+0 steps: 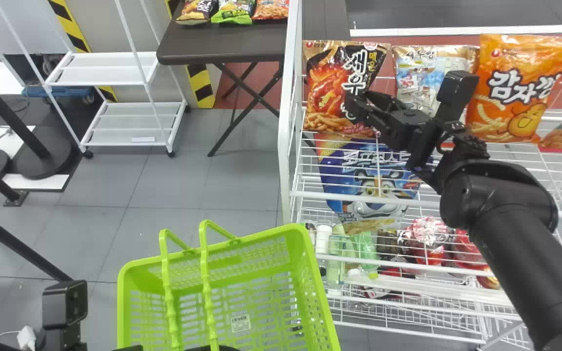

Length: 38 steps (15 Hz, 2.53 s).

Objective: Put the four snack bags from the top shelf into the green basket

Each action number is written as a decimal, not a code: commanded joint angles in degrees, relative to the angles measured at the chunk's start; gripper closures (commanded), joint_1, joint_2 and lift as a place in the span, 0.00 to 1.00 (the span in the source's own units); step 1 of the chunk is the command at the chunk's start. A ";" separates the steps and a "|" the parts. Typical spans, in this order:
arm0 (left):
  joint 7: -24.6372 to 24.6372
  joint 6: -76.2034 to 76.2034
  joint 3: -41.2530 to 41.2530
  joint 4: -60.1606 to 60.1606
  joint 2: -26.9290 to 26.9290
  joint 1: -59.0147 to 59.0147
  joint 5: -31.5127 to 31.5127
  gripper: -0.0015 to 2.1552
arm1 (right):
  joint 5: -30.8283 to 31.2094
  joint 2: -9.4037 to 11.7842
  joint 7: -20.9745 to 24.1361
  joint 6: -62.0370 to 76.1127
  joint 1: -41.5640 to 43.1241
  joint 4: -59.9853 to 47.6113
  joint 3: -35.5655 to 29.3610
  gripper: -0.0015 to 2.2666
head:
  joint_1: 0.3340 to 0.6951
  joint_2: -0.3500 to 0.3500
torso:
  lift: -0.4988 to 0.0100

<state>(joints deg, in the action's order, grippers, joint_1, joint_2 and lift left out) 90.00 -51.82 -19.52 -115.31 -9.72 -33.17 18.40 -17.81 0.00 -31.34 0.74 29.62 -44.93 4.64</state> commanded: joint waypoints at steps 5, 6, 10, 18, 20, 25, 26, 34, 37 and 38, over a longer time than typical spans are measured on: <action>0.57 0.00 -0.52 0.00 -0.82 -0.40 0.94 1.00 | -0.56 -0.05 -0.30 -3.34 -6.77 -10.88 -0.59 1.00 | 1.00 0.63 | 0.98; 0.57 0.00 -0.61 0.00 -0.91 -0.40 1.20 1.00 | -1.88 -0.05 -0.30 -5.10 -10.20 -16.42 -0.59 1.00 | 1.00 0.64 | 0.98; 0.57 -0.18 -1.58 -0.09 -1.35 0.30 1.55 1.00 | -3.37 -0.05 0.75 -12.31 -25.93 -40.32 -6.31 1.00 | 1.00 0.66 | 0.98; 0.57 -5.80 -2.46 0.44 1.02 4.26 -0.55 1.00 | -10.67 -0.05 0.84 -37.44 -54.14 -78.91 -12.55 1.00 | 1.00 0.52 | 0.98; 0.57 -5.80 -2.72 0.88 2.25 4.79 -1.26 1.00 | -12.60 -0.05 0.58 -47.11 -56.60 -83.21 -11.40 1.00 | 1.00 0.58 | 0.98; 0.57 -5.98 -1.67 1.41 2.52 6.72 -1.87 1.00 | -16.64 -0.05 0.22 -64.51 -55.73 -85.50 -7.54 1.00 | 1.00 0.82 | 0.98; 0.57 -7.56 -1.67 1.49 2.52 6.81 -1.79 1.00 | -15.24 -0.05 0.31 -65.39 -54.76 -83.92 -5.87 1.00 | 1.00 0.85 | 0.98; 0.57 -8.79 -1.93 1.58 2.69 7.25 -1.70 1.00 | -4.78 -0.05 2.77 -64.51 -49.84 -77.24 4.06 0.02 | 1.00 1.00 | 0.98; 0.57 -8.79 -2.02 1.49 2.78 6.81 -1.43 1.00 | -5.39 -0.05 2.77 -60.65 -50.54 -79.61 -0.68 0.03 | 1.00 1.00 | 0.98; 0.57 -8.79 -2.10 1.49 2.78 6.63 -1.35 1.00 | -5.39 -0.05 3.56 -56.78 -50.28 -80.05 -3.23 0.03 | 1.00 1.00 | 0.98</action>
<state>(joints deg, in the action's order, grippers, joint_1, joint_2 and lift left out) 90.00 -60.61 -21.51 -113.75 -6.96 -26.25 16.92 -23.15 0.00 -28.13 -60.30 -20.72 -124.14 4.56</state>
